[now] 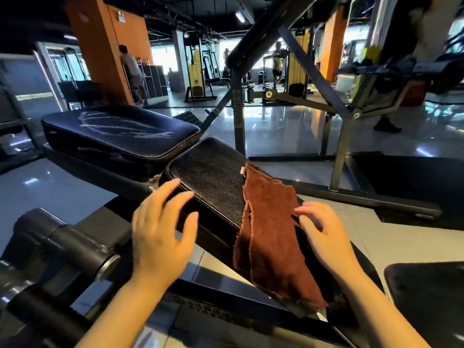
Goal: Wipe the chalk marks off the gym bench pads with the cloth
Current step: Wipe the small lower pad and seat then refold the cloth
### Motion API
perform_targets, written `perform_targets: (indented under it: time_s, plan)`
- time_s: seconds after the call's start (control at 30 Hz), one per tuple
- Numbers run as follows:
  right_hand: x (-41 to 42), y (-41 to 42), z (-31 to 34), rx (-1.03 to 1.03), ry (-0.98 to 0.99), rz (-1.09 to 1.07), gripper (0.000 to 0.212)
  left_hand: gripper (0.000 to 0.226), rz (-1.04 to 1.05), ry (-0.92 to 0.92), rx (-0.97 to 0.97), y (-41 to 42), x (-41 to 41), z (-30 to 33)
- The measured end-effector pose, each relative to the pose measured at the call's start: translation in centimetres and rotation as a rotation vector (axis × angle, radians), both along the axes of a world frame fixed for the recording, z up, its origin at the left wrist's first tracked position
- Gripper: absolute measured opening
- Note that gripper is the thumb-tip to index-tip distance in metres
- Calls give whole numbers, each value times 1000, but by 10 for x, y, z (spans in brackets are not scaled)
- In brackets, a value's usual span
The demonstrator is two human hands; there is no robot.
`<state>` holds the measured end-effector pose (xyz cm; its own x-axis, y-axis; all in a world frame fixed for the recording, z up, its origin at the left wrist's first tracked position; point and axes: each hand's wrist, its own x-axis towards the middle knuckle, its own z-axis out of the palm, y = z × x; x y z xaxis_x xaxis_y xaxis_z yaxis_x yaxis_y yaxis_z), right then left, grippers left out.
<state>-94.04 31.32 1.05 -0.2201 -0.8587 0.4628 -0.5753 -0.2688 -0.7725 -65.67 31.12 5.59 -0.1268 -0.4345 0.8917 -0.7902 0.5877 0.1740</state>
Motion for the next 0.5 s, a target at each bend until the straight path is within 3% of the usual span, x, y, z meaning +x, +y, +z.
perform_targets:
  time_s: [0.13, 0.27, 0.37, 0.5]
  plan:
    - [-18, 17, -16, 126, 66, 89, 31, 19, -65, -306, -129, 4, -55, 27]
    - [-20, 17, -7, 214, 141, 100, 38, 42, 6, -734, 324, -6, -93, 37]
    - [-12, 22, 0, 223, 118, 47, 41, 69, 25, -788, 393, -7, -85, 22]
    - [0, 26, 4, 151, -87, 17, 40, 83, 74, -880, 376, -1, -78, 18]
